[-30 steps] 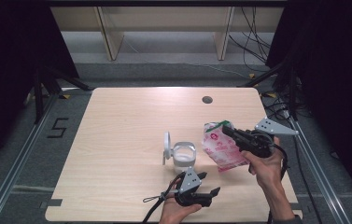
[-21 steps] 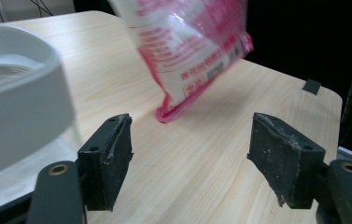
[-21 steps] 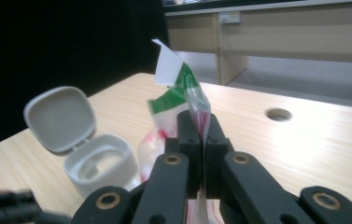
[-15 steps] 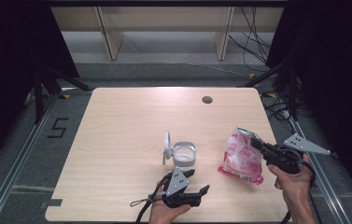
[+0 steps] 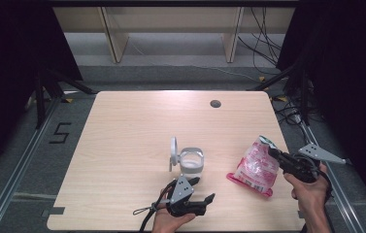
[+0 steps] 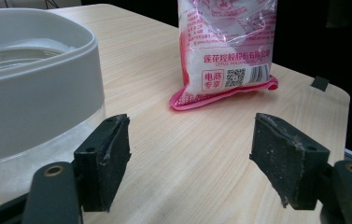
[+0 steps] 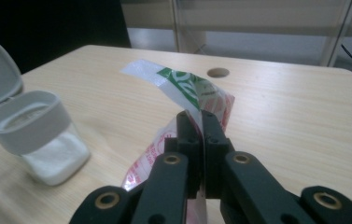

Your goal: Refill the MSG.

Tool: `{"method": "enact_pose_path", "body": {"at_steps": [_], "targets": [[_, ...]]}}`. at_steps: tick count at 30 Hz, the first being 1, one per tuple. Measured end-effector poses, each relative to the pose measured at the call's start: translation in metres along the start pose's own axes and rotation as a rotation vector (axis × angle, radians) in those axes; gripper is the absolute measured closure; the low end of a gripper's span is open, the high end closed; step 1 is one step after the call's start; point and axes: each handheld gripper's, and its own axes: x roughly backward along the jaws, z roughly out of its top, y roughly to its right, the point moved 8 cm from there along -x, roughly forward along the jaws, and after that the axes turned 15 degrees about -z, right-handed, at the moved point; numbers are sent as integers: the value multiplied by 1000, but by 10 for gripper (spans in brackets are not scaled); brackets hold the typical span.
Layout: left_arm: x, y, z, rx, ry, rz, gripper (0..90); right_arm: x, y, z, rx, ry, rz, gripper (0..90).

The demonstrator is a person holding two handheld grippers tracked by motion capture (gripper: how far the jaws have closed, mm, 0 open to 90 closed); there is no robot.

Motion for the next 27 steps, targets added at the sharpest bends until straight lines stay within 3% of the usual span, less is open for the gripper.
{"method": "enact_pose_path", "body": {"at_steps": [1, 3, 6, 10, 11, 13, 18, 19, 20, 23, 27], "targets": [[0, 0, 0, 3, 1, 3, 275, 0, 0, -3, -20, -18, 9, 894], [-1, -1, -1, -2, -5, 0, 260, -4, 2, -9, -37, -32, -17, 892], [1, -2, 0, 4, 2, 8, 258, -9, 7, -16, -11, -37, -34, 891], [2, -4, 1, 3, 12, 5, 257, -10, 7, -17, -25, -38, -35, 880], [5, -5, 1, -1, -1, 15, 258, -12, 9, -18, 3, -34, -40, 877], [6, -5, 1, -4, 5, 10, 258, -12, 8, -19, -16, -44, -44, 871], [16, -11, 3, -9, -3, 40, 254, -19, 11, -28, 0, -63, -75, 859], [18, -12, 3, -12, 3, 33, 254, -19, 9, -30, -40, -82, -73, 857], [21, -13, 3, -8, -5, 46, 253, -20, 12, -31, -10, -77, -82, 855], [27, -17, 1, -3, -13, 58, 251, -22, 17, -34, -16, -84, -109, 823], [40, -24, 1, 2, -5, 76, 251, -21, 17, -36, -64, -96, -111, 754]]}}
